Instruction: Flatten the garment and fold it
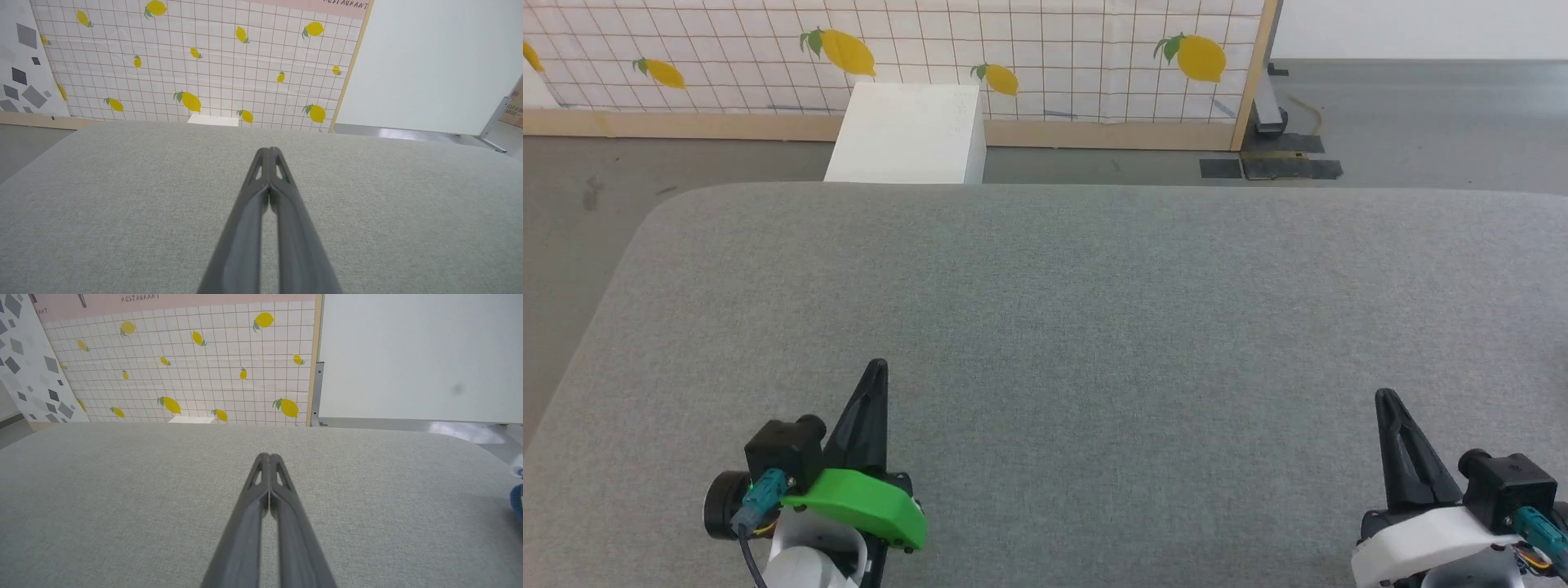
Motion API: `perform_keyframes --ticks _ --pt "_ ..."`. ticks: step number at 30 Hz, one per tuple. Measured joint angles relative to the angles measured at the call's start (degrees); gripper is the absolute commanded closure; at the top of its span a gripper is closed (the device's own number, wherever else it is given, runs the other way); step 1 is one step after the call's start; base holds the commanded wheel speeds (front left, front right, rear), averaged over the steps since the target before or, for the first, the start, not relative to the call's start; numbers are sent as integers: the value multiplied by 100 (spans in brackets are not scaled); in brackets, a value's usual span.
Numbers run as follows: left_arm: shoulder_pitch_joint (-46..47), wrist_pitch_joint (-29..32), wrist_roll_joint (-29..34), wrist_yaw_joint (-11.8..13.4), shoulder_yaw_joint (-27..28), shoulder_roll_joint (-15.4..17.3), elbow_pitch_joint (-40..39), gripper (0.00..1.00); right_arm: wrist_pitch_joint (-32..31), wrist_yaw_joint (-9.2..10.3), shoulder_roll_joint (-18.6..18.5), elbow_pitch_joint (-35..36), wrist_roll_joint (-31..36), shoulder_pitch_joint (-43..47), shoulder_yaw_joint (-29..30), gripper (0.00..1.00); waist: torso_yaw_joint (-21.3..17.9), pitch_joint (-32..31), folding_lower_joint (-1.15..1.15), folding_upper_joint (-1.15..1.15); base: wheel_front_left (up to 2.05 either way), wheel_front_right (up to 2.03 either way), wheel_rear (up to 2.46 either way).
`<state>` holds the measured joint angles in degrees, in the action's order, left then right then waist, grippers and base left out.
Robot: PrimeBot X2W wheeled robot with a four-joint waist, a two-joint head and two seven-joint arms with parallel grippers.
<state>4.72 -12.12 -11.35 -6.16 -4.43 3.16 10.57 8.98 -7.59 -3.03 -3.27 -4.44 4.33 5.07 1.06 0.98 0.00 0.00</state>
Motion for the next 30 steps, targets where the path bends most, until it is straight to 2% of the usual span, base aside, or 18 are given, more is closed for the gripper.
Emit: perform_keyframes --ticks 30 --pt "-117 383 346 178 143 -1 -334 100 -297 0 0 90 110 -87 -163 100 -35 -32 0 0 0 0 0"
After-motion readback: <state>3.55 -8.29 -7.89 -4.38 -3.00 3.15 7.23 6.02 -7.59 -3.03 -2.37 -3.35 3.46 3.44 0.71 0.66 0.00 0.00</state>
